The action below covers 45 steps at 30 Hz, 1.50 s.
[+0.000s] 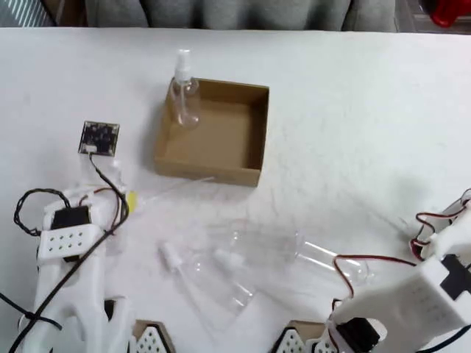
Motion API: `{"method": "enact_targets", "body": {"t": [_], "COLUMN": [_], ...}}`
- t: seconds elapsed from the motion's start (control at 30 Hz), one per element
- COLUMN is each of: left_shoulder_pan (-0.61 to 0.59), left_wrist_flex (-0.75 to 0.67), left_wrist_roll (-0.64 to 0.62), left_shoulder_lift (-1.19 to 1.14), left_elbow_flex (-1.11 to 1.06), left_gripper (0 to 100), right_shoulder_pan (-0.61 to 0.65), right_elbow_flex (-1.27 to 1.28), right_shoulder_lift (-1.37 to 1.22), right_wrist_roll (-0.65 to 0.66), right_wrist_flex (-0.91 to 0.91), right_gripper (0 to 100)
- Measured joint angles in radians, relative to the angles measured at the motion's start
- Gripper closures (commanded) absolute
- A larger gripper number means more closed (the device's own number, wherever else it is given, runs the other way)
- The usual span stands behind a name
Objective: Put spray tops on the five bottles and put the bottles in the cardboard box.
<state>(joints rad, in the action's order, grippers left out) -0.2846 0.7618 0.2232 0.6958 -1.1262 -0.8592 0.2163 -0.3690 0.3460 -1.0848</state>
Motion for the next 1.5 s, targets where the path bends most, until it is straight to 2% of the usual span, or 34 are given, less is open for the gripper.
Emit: {"method": "enact_targets", "body": {"t": [0.27,0.67,0.77,0.83,1.0,1.3,1.5], "left_shoulder_pan": [0.000,0.000,0.000,0.000,0.000,0.000,0.000], "left_wrist_flex": [-0.003,-0.003,-0.003,-0.003,-0.003,-0.003,-0.003], "left_wrist_roll": [0.000,0.000,0.000,0.000,0.000,0.000,0.000], "left_shoulder_lift": [0.000,0.000,0.000,0.000,0.000,0.000,0.000], "left_elbow_flex": [0.000,0.000,0.000,0.000,0.000,0.000,0.000], "left_gripper": [98,98,98,98,98,98,98], "right_shoulder_pan": [0.011,0.094,0.098,0.094,0.098,0.095,0.095], "right_elbow_flex": [-0.282,-0.654,-0.758,-0.832,-0.971,-1.014,-1.020], "right_shoulder_lift": [-0.164,-0.319,-0.331,-0.334,-0.334,-0.354,-0.440], "right_wrist_roll": [-0.044,-0.238,-0.304,-0.359,-0.555,-1.135,-1.278], "right_wrist_flex": [-0.209,-0.272,-0.331,-0.391,-0.512,-0.551,-0.430], "right_gripper": [98.1,97.6,97.3,93.4,80.2,78.4,78.3]}}
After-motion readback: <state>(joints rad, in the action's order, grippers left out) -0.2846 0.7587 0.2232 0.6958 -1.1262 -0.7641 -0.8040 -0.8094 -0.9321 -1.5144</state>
